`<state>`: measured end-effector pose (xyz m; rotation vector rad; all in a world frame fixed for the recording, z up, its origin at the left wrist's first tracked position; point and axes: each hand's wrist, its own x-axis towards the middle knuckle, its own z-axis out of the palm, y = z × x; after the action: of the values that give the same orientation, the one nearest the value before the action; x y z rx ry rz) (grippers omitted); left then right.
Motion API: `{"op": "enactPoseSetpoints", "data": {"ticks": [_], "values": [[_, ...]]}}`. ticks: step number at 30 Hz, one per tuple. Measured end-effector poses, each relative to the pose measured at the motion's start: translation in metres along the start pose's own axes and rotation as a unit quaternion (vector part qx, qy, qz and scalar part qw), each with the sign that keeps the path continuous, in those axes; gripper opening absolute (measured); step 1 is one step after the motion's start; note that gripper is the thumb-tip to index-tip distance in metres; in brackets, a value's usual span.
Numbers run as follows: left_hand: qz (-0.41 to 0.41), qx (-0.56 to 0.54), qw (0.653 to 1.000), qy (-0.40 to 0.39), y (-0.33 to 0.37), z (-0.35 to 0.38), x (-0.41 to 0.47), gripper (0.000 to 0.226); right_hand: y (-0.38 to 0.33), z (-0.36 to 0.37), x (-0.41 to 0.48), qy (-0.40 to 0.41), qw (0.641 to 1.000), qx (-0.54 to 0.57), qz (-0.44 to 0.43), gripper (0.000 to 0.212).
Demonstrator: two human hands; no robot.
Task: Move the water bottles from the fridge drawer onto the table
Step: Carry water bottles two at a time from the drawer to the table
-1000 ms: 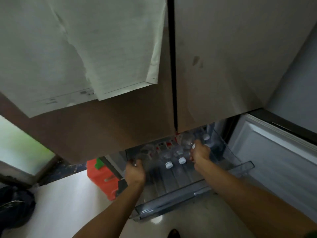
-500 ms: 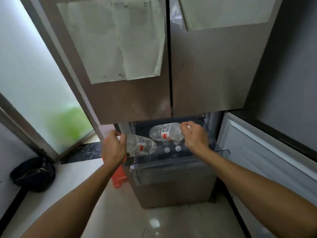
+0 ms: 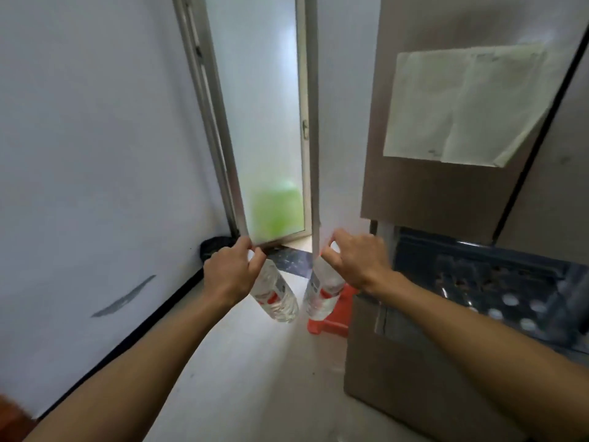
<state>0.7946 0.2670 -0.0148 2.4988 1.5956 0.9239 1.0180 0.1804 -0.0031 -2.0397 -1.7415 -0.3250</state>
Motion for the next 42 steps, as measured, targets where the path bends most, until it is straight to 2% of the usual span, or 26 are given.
{"op": "enactPoseSetpoints", "data": {"ticks": [8, 12, 16, 24, 31, 37, 42], "values": [[-0.072, 0.132, 0.988, -0.036, -0.207, -0.112, -0.1, 0.028, -0.227, 0.081, -0.009, -0.092, 0.985, 0.026, -0.146, 0.038], [-0.126, 0.209, 0.968, -0.063, -0.295, -0.168, -0.155, 0.028, -0.336, 0.117, -0.017, -0.121, 0.968, 0.065, -0.209, 0.033], [-0.196, 0.245, 0.947, -0.071, -0.37, -0.215, -0.211, 0.03, -0.438, 0.145, -0.024, -0.151, 0.945, 0.115, -0.265, 0.041], [-0.353, 0.279, 0.891, -0.052, -0.485, -0.292, -0.311, 0.027, -0.632, 0.188, -0.031, -0.162, 0.888, 0.127, -0.412, 0.045], [-0.453, 0.304, 0.836, -0.062, -0.579, -0.35, -0.363, 0.028, -0.801, 0.237, -0.034, -0.193, 0.815, 0.174, -0.518, 0.038], [-0.553, 0.298, 0.778, -0.023, -0.635, -0.394, -0.408, 0.022, -0.928, 0.256, -0.052, -0.223, 0.761, 0.187, -0.58, 0.046], [-0.588, 0.302, 0.75, -0.016, -0.682, -0.428, -0.445, 0.024, -1.009, 0.268, -0.075, -0.235, 0.744, 0.197, -0.593, 0.045]]}}
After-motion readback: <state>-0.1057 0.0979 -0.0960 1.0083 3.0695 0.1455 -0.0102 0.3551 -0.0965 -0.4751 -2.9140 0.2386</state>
